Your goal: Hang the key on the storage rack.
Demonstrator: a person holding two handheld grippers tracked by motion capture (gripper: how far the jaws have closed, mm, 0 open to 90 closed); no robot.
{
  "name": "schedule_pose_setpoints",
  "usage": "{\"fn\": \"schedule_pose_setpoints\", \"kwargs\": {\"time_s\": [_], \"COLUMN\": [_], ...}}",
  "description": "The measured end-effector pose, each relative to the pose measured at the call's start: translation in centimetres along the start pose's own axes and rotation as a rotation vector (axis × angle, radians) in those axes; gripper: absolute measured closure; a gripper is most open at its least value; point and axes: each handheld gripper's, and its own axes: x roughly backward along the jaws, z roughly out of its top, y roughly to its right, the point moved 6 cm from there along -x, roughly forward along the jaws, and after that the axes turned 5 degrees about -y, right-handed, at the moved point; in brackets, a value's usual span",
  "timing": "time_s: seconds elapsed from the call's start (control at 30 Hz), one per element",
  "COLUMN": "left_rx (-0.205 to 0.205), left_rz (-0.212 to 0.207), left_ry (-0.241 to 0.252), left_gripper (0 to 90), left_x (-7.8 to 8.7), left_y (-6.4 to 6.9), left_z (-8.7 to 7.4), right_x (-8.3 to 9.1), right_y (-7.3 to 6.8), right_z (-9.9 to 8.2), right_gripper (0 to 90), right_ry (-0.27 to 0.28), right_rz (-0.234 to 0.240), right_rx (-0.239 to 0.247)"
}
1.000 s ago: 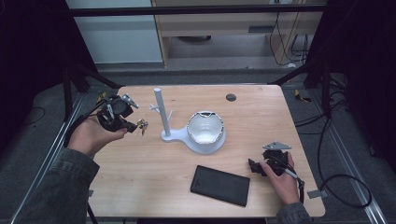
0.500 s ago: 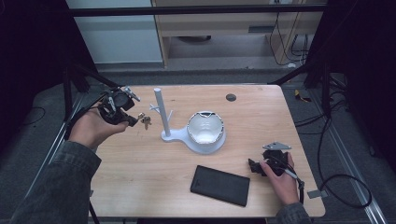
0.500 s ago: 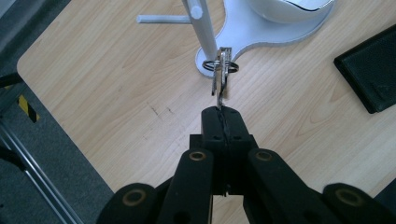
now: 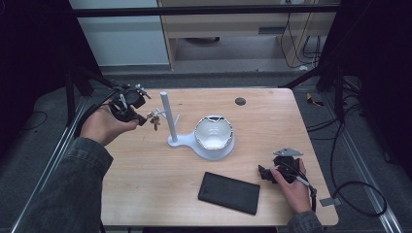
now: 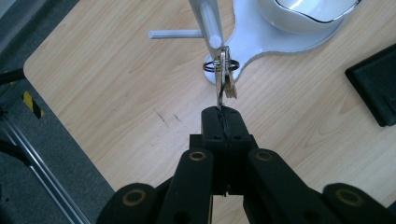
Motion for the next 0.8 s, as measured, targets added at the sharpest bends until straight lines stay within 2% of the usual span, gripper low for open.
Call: {"fn": "schedule_pose_setpoints", "kwargs": {"time_s": [0.57, 0.8], "left_rx": [0.012, 0.014], "left_rz": [0.008, 0.024], "left_ry": [0.001, -0.01], "left_gripper": [89.9, 89.9], "left_x": [-0.4, -0.6], "left_y": [-0.2, -0.3], "left_z": [1.1, 1.4], "right_x": [0.0, 0.0], "right_y": [0.0, 0.0], "right_z": [0.0, 0.0], "right_gripper": [0.5, 0.5], "right_ry": [-0.001, -0.002], "right_rz": [0.001, 0.001], "right_rx": [0.0, 0.002]}}
